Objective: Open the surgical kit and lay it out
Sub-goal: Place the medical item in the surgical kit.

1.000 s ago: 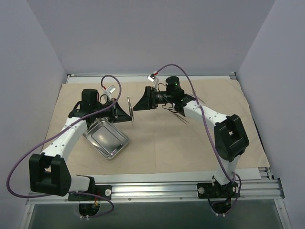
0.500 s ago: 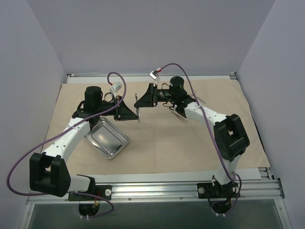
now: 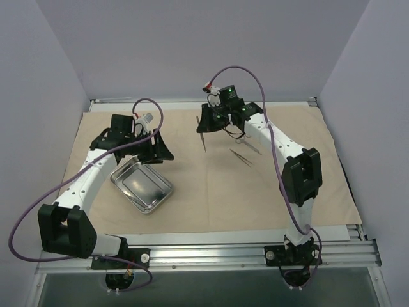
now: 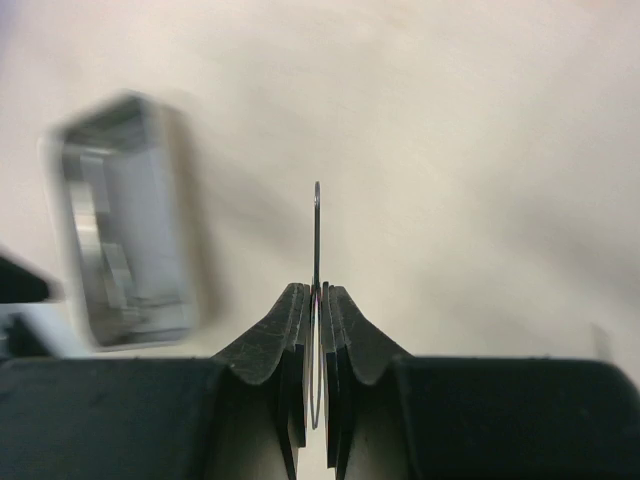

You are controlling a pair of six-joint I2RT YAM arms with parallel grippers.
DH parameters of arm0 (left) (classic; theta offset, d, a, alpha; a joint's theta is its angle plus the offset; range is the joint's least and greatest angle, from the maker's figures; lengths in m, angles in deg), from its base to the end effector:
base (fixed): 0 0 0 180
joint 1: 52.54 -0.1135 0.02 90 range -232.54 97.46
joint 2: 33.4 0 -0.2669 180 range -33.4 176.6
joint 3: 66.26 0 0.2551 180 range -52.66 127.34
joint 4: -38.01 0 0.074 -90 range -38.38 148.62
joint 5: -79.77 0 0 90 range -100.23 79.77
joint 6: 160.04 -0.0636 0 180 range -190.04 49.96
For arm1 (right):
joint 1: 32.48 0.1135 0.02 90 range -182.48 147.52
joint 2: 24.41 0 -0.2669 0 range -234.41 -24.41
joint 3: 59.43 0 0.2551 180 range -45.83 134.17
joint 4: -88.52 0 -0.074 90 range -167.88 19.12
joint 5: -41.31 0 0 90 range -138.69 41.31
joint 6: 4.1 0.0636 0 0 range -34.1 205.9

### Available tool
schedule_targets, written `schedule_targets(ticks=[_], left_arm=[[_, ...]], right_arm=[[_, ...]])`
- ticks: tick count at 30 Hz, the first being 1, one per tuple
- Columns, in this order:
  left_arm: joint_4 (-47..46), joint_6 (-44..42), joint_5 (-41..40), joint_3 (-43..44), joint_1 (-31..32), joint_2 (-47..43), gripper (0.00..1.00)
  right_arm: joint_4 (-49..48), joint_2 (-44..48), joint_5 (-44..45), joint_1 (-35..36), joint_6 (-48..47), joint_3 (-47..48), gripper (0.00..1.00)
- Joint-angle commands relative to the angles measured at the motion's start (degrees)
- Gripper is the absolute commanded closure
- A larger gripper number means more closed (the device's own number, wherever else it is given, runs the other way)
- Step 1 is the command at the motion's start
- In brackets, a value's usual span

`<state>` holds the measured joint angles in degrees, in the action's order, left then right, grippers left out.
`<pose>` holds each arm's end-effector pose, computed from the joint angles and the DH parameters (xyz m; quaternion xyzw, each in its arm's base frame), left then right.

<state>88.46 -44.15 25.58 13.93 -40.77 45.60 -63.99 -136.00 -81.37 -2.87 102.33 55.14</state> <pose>0.2920 -0.0989 0.2856 -0.0034 0.8985 -0.3797 0.2205 0.4082 0.2715 0.3220 -0.2438 0.7843 0.4208 0.3852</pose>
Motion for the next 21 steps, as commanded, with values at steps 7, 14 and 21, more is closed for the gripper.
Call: schedule_targets(ticks=[7, 14, 21], left_arm=[[16.0, -6.2, -15.6, 1.3, -5.2, -1.9, 0.35], [16.9, -6.3, -15.6, -0.5, -5.3, -2.5, 0.36], [17.3, -5.7, -16.1, -1.8, -6.1, -3.4, 0.36]], right_arm=[[29.5, -7.1, 37.2, 0.3, -20.7, 1.3, 1.0], [27.2, -11.0, 40.6, 1.4, -24.9, -1.1, 1.0], [25.4, -12.9, 38.2, 1.4, -25.5, -1.9, 1.0]])
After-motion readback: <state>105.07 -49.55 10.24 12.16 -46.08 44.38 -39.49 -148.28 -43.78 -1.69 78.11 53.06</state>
